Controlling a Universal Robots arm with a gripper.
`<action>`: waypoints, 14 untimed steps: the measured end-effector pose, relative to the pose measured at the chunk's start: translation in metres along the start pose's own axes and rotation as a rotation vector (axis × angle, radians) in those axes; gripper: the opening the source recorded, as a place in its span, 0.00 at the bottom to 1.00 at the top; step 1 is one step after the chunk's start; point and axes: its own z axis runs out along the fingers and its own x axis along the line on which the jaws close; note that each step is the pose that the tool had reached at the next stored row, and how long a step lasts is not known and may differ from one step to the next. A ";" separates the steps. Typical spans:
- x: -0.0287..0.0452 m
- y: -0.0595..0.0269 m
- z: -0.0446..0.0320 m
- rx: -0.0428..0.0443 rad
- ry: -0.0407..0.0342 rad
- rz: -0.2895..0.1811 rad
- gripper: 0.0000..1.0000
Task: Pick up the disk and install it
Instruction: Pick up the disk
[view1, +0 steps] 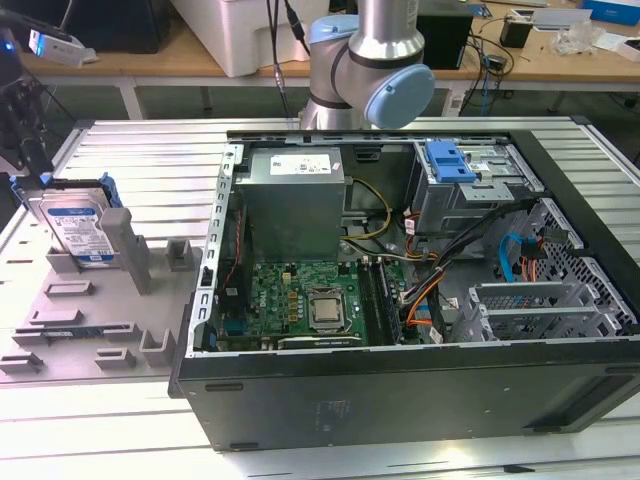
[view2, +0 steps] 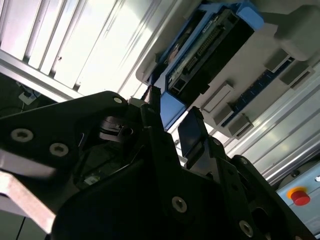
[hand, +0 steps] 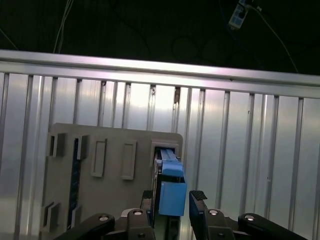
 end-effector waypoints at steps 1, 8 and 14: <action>-0.0002 0.0003 0.0005 0.0006 0.0001 0.000 0.42; -0.0012 0.0018 0.0039 0.0039 0.0004 0.000 0.42; -0.0014 0.0018 0.0061 0.0055 0.0002 0.000 0.42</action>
